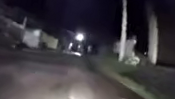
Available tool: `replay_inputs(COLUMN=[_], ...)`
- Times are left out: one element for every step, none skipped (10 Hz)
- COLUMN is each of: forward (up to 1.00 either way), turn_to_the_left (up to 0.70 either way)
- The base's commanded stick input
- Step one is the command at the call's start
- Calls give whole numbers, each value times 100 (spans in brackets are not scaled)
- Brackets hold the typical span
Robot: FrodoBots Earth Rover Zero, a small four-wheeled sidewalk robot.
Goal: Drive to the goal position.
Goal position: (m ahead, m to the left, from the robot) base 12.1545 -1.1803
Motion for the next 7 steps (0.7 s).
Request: replay_inputs(forward=[70, 70, 70, 70, 70, 70, 70], turn_to_the_left=[0, 0, 0, 0, 0, 0, 0])
